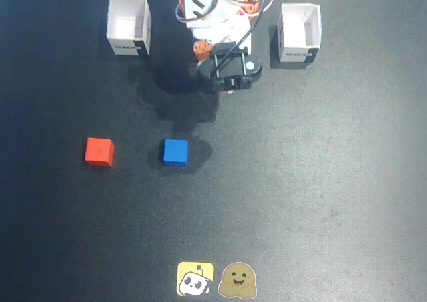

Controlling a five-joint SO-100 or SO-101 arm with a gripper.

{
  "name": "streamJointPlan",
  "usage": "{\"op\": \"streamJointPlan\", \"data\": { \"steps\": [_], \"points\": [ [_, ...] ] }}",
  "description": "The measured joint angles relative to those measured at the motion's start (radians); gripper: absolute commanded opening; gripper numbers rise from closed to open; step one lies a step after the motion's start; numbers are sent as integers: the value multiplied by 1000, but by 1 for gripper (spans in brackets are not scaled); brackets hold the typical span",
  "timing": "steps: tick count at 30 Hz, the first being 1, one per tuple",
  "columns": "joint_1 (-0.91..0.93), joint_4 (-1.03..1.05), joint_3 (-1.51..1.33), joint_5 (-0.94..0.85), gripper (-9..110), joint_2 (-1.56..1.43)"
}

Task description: Put the red cube in the right box and the blue cube in the left box.

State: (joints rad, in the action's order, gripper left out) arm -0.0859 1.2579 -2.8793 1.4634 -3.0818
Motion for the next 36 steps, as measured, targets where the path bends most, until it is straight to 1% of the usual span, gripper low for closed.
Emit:
{"op": "streamJointPlan", "data": {
  "steps": [36],
  "points": [
    [14,-6,0,6,0,0]
  ]
}}
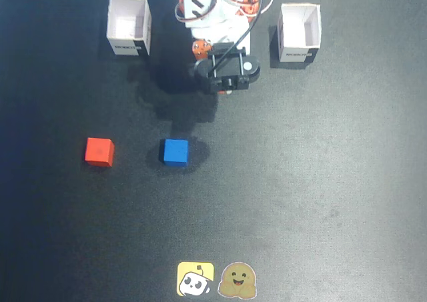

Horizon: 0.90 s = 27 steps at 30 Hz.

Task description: Put the red cube in the right box and the blue cube in the left box.

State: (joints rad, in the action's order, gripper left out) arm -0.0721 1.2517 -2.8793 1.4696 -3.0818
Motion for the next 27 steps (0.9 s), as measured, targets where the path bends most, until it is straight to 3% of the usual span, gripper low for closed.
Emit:
{"op": "streamJointPlan", "data": {
  "steps": [16,27],
  "points": [
    [11,0,71,-34,0,37],
    [227,-95,204,-189,0,264]
  ]
}}
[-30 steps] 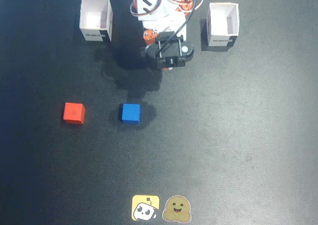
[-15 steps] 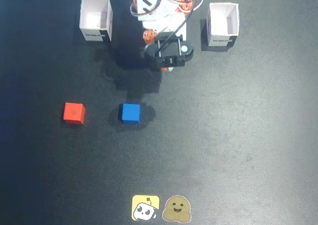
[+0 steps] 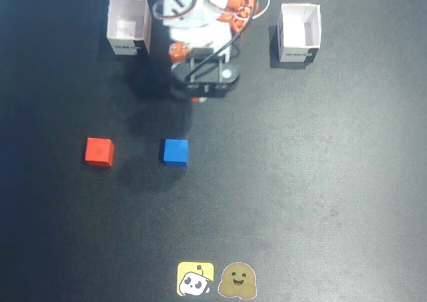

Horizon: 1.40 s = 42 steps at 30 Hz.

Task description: Put the red cube in the right box and the blue cube in the left box.

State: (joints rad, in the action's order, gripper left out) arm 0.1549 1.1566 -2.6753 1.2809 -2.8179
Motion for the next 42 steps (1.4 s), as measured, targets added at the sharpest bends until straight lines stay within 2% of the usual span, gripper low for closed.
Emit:
{"op": "streamJointPlan", "data": {
  "steps": [10,19,30,42],
  "points": [
    [146,-69,81,-55,0,155],
    [199,-170,156,-74,2,322],
    [333,-224,351,-222,5,598],
    [399,-279,460,-288,9,778]
  ]
}}
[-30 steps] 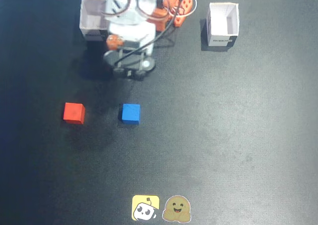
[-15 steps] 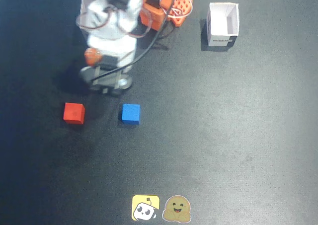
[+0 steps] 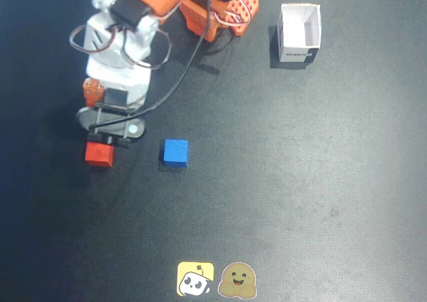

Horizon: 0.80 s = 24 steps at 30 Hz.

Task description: Put the red cube in the right box and the blue cube in the left box.

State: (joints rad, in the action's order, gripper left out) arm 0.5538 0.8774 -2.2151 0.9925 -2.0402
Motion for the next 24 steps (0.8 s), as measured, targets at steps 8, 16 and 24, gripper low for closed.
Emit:
{"op": "streamJointPlan", "data": {
  "steps": [8,16,24],
  "points": [
    [3,-66,25,-14,11,101],
    [-28,-114,63,-15,15,195],
    [-25,-176,63,-9,21,291]
  ]
}}
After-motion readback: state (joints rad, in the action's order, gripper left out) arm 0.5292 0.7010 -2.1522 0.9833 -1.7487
